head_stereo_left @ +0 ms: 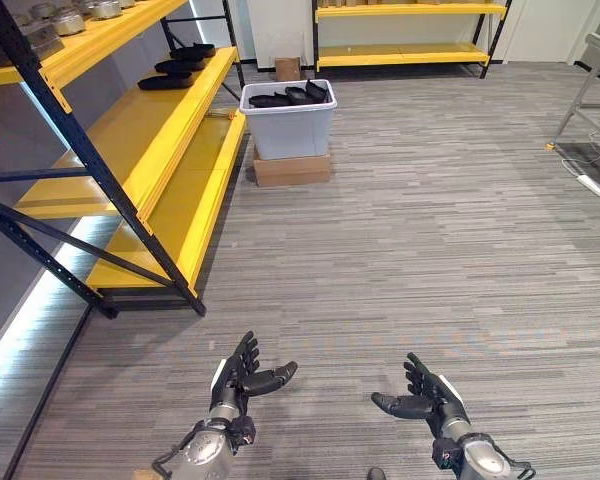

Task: Move parts from the plastic box to the shelf.

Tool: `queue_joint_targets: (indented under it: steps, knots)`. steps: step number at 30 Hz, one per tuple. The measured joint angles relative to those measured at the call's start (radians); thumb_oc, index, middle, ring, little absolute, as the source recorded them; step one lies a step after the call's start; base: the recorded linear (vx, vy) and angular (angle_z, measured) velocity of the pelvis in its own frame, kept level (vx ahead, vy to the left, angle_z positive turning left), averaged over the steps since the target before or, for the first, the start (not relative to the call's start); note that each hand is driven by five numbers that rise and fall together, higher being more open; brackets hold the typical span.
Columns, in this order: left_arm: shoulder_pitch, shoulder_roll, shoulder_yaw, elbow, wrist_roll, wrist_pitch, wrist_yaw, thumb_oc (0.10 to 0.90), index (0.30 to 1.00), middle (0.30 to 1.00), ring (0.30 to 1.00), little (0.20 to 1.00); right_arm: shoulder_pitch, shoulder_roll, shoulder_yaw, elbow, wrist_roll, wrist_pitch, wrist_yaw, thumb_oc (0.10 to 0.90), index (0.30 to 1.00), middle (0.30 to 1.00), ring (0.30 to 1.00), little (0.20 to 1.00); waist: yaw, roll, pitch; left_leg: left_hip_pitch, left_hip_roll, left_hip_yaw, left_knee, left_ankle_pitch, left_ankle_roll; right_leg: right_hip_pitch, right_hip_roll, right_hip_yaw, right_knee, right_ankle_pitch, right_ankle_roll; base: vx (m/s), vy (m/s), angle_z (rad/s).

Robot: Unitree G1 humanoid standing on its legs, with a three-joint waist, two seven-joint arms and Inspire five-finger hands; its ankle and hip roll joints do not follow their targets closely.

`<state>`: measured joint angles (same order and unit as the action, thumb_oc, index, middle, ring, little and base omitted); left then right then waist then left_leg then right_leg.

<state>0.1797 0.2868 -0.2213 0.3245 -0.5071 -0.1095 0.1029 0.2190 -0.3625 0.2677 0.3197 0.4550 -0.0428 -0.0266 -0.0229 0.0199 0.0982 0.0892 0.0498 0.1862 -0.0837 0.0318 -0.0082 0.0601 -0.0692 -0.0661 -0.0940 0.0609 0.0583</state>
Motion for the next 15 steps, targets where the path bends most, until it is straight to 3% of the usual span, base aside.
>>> queue_joint_targets:
  steps: [15]
  knots:
    - [0.004,0.0,0.002,0.001,0.002,0.0,0.0,0.9,1.0,1.0,1.0,1.0,0.003,0.0,0.0,0.0,-0.016,0.0,-0.001,0.9,1.0,1.0,1.0,1.0,0.001,-0.004,-0.002,0.001,0.0,0.001,0.004,0.0,0.0,0.002,0.0,0.0,0.0,0.007,-0.003,0.0,0.0,0.0]
